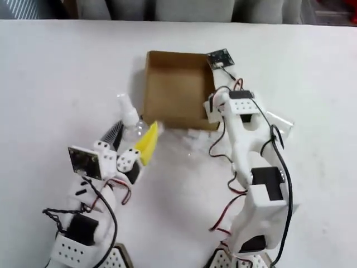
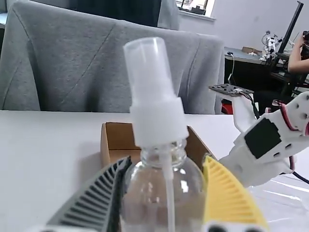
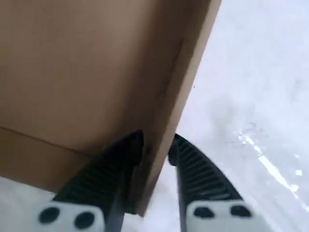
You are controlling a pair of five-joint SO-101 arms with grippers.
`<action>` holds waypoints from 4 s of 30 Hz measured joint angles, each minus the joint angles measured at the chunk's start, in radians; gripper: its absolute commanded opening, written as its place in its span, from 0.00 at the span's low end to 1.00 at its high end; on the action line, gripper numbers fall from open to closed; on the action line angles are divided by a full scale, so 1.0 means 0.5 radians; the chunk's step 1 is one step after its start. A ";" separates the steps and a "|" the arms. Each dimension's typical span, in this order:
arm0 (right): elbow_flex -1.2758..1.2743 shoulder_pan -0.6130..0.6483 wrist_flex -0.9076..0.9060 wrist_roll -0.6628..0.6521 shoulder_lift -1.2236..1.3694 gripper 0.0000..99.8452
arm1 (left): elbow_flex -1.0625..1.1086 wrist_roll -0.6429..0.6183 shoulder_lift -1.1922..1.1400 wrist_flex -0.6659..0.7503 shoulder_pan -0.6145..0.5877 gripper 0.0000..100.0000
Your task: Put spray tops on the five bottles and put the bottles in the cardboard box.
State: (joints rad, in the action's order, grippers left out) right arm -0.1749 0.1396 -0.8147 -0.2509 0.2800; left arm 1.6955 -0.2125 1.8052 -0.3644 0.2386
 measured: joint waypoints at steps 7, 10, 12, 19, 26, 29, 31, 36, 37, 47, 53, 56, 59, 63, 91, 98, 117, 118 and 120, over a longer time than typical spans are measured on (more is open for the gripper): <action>0.040 0.003 -0.132 -0.003 -0.086 0.29 | 0.000 0.000 0.000 0.000 0.000 0.02; 0.101 0.000 -0.316 -0.003 -0.230 0.22 | 0.000 0.000 0.000 0.000 0.000 0.02; 0.117 0.006 -0.460 -0.003 -0.347 0.13 | 0.000 0.000 0.000 0.000 0.000 0.02; 0.123 -0.040 -1.062 -0.006 -0.675 0.02 | 0.000 0.000 0.000 0.000 0.000 0.02; 0.092 -0.341 -1.424 -0.092 -0.740 0.02 | 0.000 0.000 0.000 0.003 0.000 0.02; -0.061 -0.408 -1.418 -0.117 -0.822 0.02 | 0.000 0.000 0.000 0.077 -0.012 0.02; -0.227 -0.411 -1.347 -0.123 -0.911 0.02 | 0.000 0.000 0.000 0.147 -0.061 0.02; -0.755 -0.420 -1.105 -0.123 -1.301 0.02 | 0.000 0.034 0.000 0.249 -0.126 0.02; -0.859 -0.423 -1.071 -0.123 -1.396 0.02 | 0.000 0.083 0.000 0.249 -0.126 0.02; -1.550 -0.715 -0.865 -0.196 -2.102 0.02 | -0.285 0.215 -0.169 0.264 -0.138 0.02; -1.826 -0.856 -0.712 -0.282 -2.311 0.02 | -0.761 0.215 -0.921 0.506 -0.141 0.02; -1.949 -0.942 -0.620 -0.295 -2.366 0.02 | -0.964 0.215 -1.335 0.743 -0.144 0.02; -2.041 -1.016 -0.525 -0.347 -2.409 0.02 | -1.120 0.215 -1.737 0.979 -0.141 0.02; -2.167 -1.056 -0.457 -0.423 -2.394 0.02 | -1.338 0.215 -2.240 1.234 -0.141 0.02; -2.295 -0.982 -0.288 -0.546 -2.394 0.02 | -2.746 0.215 -4.514 2.041 -0.190 0.02; -2.295 -0.973 -0.264 -0.546 -2.394 0.02 | -3.093 0.215 -4.842 2.041 -0.230 0.02; -2.295 -0.970 -0.242 -0.546 -2.394 0.02 | -3.707 0.215 -5.487 2.041 -0.245 0.02; -2.295 -0.970 -0.242 -0.546 -2.394 0.02 | -3.722 0.215 -5.502 2.041 -0.245 0.02; -2.295 -0.970 -0.242 -0.546 -2.394 0.02 | -3.728 0.215 -5.521 2.041 -0.245 0.02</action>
State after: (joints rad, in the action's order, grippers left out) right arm -1.3226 -0.3452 -0.9360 -0.5240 -0.9168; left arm -0.1688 -0.1051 -0.9551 0.6559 0.1158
